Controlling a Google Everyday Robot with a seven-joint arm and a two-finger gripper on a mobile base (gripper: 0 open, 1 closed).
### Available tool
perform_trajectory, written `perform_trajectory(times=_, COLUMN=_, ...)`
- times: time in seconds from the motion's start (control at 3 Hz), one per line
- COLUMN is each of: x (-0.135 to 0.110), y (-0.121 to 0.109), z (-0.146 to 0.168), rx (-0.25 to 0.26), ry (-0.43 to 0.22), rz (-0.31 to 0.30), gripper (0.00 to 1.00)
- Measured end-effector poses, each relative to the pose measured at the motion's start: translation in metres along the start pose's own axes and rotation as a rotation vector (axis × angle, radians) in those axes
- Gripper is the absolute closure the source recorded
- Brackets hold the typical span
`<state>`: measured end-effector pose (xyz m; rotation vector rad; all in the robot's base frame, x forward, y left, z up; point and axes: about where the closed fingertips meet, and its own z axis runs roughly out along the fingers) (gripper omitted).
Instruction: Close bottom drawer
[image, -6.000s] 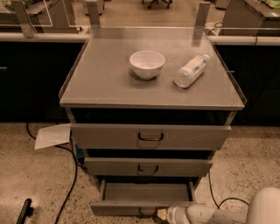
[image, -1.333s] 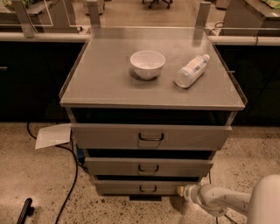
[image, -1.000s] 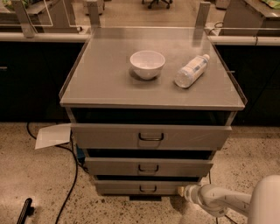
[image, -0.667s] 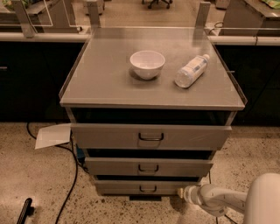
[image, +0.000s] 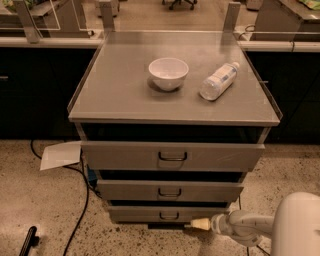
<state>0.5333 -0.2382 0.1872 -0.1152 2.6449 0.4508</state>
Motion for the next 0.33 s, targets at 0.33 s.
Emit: perform_trajectory(times=0.33, x=0.0, y=0.0, z=0.0, rx=0.0, ry=0.0, rz=0.0, gripper=0.0)
